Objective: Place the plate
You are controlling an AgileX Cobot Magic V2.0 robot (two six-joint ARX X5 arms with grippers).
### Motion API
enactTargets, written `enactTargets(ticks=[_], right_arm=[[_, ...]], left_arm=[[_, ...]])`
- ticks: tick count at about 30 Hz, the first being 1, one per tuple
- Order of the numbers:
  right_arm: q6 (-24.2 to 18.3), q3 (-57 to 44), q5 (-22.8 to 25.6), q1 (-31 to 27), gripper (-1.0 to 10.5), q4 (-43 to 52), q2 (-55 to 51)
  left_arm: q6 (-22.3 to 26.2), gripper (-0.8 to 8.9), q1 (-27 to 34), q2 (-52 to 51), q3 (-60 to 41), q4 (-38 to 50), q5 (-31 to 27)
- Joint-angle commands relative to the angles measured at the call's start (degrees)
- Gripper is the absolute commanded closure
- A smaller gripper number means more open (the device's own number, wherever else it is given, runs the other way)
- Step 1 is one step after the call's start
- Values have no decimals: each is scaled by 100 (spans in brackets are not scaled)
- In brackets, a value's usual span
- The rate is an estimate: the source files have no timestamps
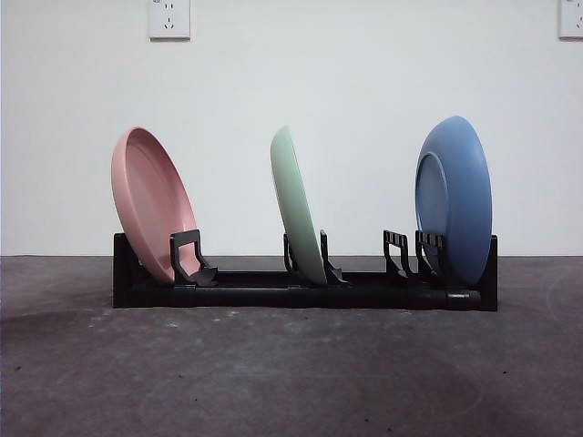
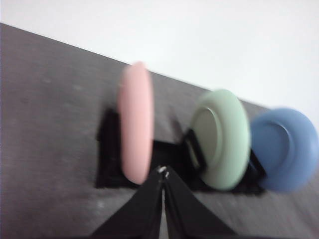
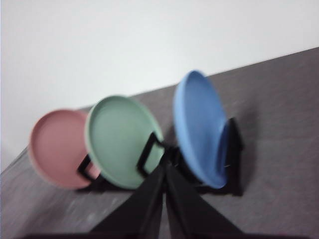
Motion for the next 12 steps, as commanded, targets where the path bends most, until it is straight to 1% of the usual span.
enactTargets(ticks=[1,4,8,10,12], right_arm=[[-455,417,-350,0,935,-197,466],[-824,872,-872,50,935,-509,992],[-1178,1320,-1460,175,935,-763,1569],[-1274,1427,-1685,249,935,-763,1781],[-1412,1456,-1797,313,935,-761,1899]], left_arm=[[345,805,-101,527,490,-286,350],[555,805,-219,1073,929,-577,949],[951,805,-385,1644,1325,-879,1829],[1071,805,-459,1797,1360,-835,2028],[1097,805,-505,1867,1360,-831,2041]])
